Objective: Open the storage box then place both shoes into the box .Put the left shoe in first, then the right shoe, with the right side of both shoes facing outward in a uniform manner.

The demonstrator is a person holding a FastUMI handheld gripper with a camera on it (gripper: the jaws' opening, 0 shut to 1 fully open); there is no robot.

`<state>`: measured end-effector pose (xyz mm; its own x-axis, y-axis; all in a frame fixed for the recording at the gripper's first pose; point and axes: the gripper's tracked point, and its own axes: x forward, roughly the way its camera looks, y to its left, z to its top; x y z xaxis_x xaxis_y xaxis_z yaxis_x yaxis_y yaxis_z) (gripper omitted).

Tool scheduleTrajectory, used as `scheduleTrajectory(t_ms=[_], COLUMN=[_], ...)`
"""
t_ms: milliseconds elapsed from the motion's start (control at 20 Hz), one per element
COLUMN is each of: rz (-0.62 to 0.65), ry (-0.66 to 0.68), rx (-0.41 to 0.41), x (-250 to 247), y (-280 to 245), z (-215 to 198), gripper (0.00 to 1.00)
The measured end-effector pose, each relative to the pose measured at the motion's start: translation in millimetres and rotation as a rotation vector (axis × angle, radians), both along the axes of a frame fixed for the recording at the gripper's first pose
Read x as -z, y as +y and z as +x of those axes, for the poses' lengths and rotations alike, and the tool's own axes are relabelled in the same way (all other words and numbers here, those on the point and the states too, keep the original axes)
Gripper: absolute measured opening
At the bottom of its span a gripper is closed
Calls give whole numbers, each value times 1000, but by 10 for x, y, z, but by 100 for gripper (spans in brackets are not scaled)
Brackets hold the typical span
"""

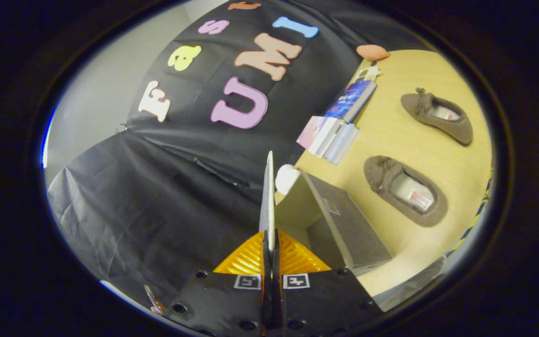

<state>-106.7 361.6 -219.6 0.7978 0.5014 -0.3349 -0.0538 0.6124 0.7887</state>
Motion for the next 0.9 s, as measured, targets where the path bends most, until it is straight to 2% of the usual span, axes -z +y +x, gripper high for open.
scheduleTrajectory(t_ms=[250,400,900], rz=[-36,-58,-108], ry=[-41,-62,-79], rx=[-59,-122,-323], x=[-304,-414,-413], y=[447,784,1614], z=[-83,-118,-312], gripper=[3,3,4])
